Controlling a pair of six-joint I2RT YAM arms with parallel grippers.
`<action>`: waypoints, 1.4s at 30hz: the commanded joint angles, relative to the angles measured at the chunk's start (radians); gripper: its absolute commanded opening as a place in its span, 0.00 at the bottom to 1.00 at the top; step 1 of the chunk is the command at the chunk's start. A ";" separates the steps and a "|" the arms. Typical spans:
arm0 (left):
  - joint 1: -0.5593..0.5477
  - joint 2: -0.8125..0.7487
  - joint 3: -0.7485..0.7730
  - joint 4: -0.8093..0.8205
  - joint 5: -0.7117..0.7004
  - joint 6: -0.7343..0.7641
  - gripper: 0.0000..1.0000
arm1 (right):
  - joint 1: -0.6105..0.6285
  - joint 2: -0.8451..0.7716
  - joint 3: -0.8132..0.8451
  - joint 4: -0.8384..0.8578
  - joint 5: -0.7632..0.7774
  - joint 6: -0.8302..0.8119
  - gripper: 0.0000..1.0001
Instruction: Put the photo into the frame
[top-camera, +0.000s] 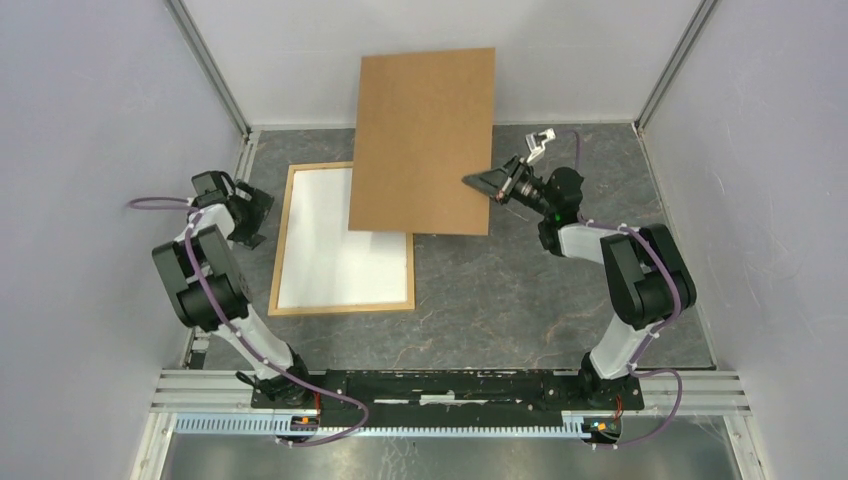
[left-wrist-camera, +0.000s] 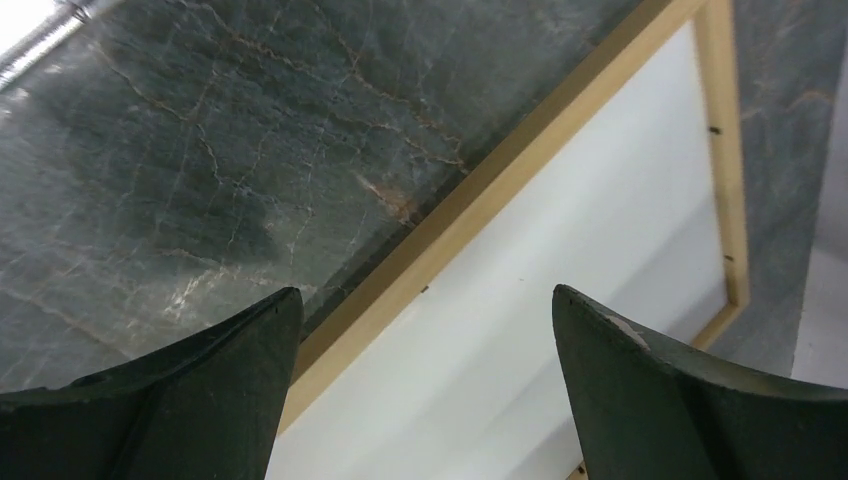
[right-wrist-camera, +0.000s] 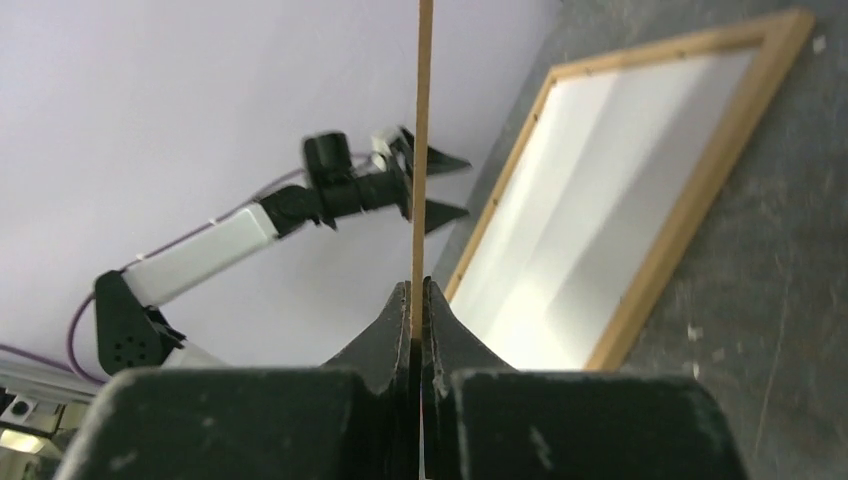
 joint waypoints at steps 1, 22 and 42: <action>-0.006 0.079 0.048 0.048 0.108 0.049 1.00 | 0.018 0.034 0.141 0.073 0.019 -0.009 0.00; -0.206 0.224 0.049 0.072 0.302 -0.069 1.00 | 0.080 -0.048 -0.089 -0.149 0.004 -0.129 0.00; -0.290 0.098 -0.219 0.282 0.395 -0.314 1.00 | 0.109 -0.110 -0.160 -0.212 0.048 -0.063 0.00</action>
